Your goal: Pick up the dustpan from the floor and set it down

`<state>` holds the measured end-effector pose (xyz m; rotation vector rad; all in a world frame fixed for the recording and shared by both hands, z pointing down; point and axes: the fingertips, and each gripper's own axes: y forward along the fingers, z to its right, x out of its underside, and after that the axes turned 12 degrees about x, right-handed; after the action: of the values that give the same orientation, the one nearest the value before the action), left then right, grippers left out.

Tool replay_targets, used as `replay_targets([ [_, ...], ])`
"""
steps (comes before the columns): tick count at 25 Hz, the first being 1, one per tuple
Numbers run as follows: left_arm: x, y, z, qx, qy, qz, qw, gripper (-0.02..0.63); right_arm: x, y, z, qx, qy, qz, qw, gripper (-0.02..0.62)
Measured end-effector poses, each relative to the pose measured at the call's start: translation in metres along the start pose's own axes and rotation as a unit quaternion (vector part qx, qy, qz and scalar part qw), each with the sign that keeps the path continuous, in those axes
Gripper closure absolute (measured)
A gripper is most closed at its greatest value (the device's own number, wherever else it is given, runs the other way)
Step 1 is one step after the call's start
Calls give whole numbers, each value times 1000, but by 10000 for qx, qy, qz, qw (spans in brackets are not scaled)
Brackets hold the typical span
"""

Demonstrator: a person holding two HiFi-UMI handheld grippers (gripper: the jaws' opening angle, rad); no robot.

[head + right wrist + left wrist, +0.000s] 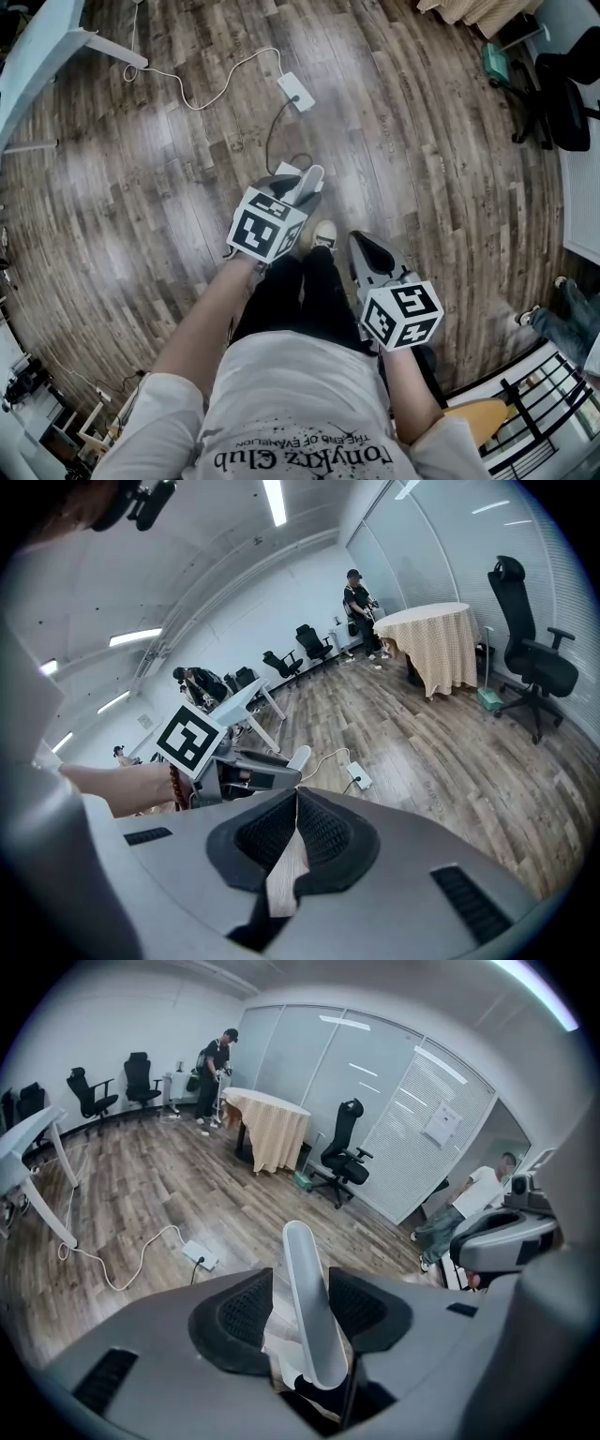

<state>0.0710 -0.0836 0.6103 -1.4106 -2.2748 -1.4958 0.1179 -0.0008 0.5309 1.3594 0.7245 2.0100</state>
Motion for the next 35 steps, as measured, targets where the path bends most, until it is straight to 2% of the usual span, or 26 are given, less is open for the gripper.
replay_targets([
  [15,3,-24,13,66,44,213,9997,380,-2,-8,-12,-54,-121,123,9998,569],
  [22,11,-61,22,-61,-154,541,9984,380,-12,-17,-30,-124,-291,252,9992,569],
  [26,10,-88,38,-80,-9,767,9970,382,-22,-26,-44,-191,-452,437,9978,569],
  [30,8,-125,52,-253,102,1067,9939,432,-35,-37,-58,-250,-635,597,9959,569],
  [35,17,-169,66,-660,117,1437,9873,503,-43,-50,-77,-318,-843,712,9934,569],
])
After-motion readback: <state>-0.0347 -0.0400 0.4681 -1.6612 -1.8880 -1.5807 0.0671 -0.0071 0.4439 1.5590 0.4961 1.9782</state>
